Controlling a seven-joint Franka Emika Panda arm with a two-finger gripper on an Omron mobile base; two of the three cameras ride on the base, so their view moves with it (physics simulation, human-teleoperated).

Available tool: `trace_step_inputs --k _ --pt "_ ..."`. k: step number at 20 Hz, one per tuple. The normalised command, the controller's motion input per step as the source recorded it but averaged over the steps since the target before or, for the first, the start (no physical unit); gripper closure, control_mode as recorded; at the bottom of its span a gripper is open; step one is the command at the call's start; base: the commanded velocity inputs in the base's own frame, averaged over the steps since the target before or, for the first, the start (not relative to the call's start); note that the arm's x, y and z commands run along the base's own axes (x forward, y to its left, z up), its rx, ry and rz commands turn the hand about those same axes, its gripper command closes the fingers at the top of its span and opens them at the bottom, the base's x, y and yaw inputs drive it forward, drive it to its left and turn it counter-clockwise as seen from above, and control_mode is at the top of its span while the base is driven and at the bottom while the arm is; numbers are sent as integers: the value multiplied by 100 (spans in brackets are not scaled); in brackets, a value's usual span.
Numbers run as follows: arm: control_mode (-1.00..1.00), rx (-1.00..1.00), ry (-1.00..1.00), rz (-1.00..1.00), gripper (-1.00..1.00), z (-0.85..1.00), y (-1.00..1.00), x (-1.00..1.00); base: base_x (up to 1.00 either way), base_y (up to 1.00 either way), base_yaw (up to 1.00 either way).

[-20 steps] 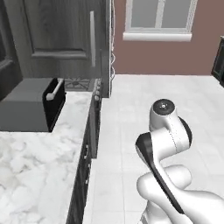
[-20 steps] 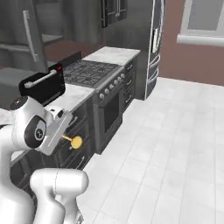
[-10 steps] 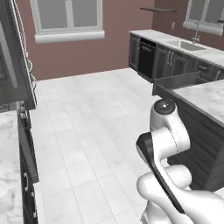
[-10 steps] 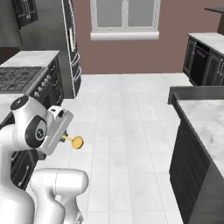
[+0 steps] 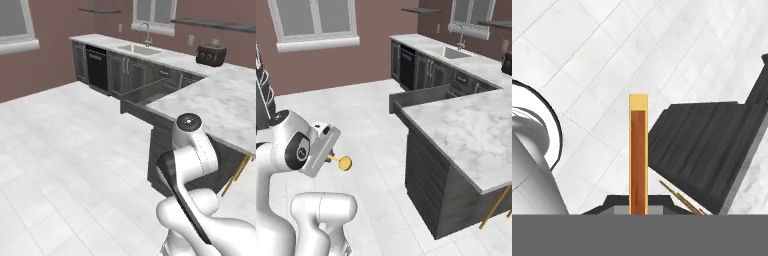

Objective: Organize the utensils by type. Pick up the wooden spoons from the counter and place them in the open cabinet. Then pick up the metallic utensils from the counter and place them in the open drawer.

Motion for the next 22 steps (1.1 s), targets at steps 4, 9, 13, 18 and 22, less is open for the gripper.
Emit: trace_step_inputs --k 4,9,13,18,22 --pt "100 0 0 0 100 0 0 0 86 25 -42" --pt "100 0 0 0 100 0 0 0 87 40 -37" --pt "100 0 0 0 100 0 0 0 80 47 -35" --pt "100 0 0 0 100 0 0 0 62 36 -36" --pt "100 0 0 0 100 0 0 0 54 33 -38"
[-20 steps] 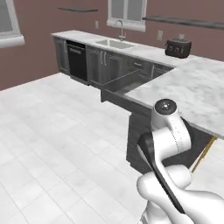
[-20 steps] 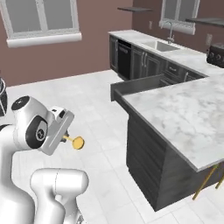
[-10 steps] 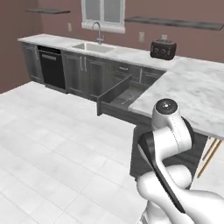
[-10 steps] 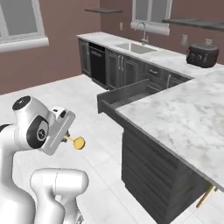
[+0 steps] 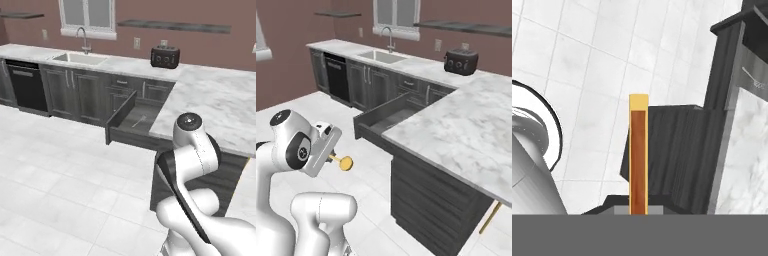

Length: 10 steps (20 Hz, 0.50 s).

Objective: Organize the utensils by type. Pick up the wooden spoons from the counter and place them in the open cabinet. Then pick up the metallic utensils from the counter and place them in the open drawer.

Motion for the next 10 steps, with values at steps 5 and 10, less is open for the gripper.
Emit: trace_step_inputs --k 5,10 --pt "100 0 0 0 100 0 0 0 52 35 -37" --pt "100 0 0 0 100 0 0 0 53 36 -33"
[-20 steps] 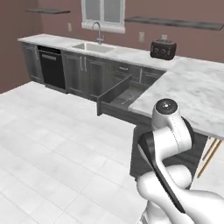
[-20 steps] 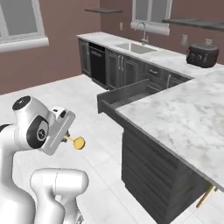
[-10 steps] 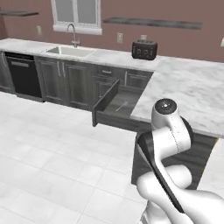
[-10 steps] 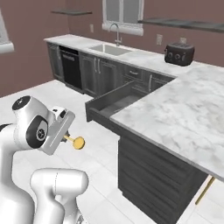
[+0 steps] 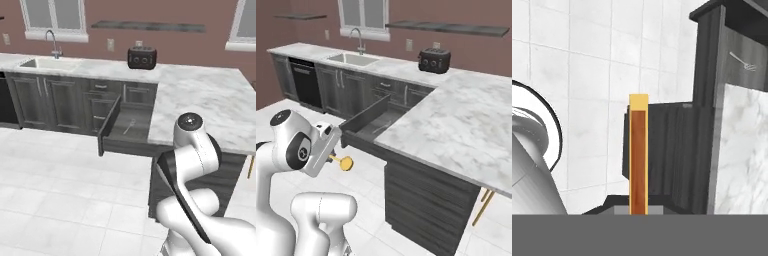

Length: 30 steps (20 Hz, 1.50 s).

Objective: Organize the utensils by type. Pick up the wooden spoons from the counter and place them in the open cabinet. Then pick up the metallic utensils from the counter and place them in the open drawer.

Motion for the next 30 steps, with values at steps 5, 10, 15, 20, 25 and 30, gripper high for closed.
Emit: trace_step_inputs --k 5,10,15,20,25,30 --pt "100 0 0 0 100 0 0 0 52 37 -31" --pt "100 0 0 0 100 0 0 0 56 39 -30" --pt "100 0 0 0 100 0 0 0 57 45 -31" --pt "100 0 0 0 100 0 0 0 50 42 -32" --pt "100 0 0 0 100 0 0 0 40 37 -34" --pt "100 0 0 0 100 0 0 0 30 31 -32"
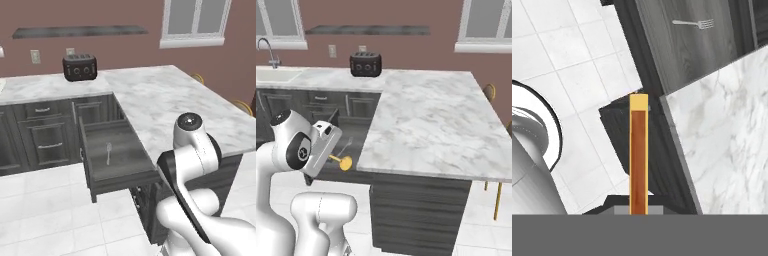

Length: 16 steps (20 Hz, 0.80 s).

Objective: Organize the utensils by type. Pick up the wooden spoons from the counter and place them in the open cabinet. Then pick up the metallic utensils from the counter and place them in the open drawer.

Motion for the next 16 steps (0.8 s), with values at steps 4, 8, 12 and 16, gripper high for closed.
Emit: trace_step_inputs --k 4,8,12,16 --pt "100 0 0 0 100 0 0 0 30 37 -23" --pt "100 0 0 0 100 0 0 0 34 45 -14" --pt "100 0 0 0 100 0 0 0 37 47 -5" --pt "100 0 0 0 100 0 0 0 32 41 -2"
